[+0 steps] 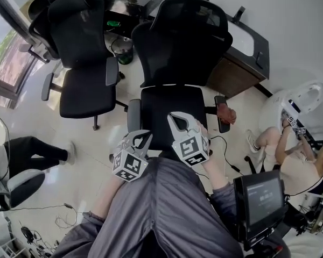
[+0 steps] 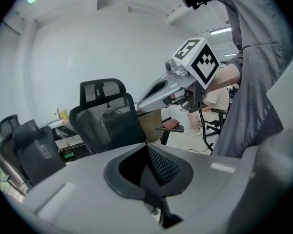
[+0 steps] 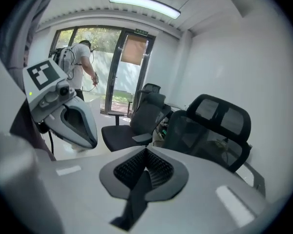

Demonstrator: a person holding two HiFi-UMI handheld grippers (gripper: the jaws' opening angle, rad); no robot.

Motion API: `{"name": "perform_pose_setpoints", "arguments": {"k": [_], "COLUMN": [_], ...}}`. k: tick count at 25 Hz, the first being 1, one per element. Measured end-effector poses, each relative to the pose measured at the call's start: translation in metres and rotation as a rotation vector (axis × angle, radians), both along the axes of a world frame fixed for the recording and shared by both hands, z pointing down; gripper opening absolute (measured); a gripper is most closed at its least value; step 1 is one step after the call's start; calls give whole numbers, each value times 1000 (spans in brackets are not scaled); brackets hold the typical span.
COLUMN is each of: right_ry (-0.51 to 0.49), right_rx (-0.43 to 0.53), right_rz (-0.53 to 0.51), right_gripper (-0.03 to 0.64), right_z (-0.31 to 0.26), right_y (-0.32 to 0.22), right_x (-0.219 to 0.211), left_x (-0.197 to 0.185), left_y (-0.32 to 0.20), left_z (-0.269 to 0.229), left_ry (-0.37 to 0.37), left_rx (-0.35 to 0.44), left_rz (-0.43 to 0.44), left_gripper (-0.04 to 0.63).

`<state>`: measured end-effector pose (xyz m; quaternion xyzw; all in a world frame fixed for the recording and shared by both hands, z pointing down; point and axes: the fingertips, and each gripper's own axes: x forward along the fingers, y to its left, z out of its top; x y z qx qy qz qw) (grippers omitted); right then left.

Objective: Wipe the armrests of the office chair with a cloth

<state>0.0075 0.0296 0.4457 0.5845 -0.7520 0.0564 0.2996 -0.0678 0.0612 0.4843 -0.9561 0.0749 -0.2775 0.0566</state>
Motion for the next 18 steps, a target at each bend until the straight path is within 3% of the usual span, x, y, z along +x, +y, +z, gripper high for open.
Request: {"name": "perform_pose_setpoints", "arguments": {"k": [4,9,18], "right_ry": [-15,-3,145], "right_rx": [33,53,4], "right_rz": [-8,-90,-65], "right_gripper": [2,2,2], "right_z": [-17,-21,-7], "right_y": [-5,-10,-3], "right_x": [-35,-82,-79], "left_x": [-20,-56,-65], "left_y": [-1,-2,4], "left_z": [-11,-7,-3], "left_ry": [36,33,43], "left_rx": [2,-4,-17], "left_rz": [25,6,19], "left_gripper": [17,17,17]}}
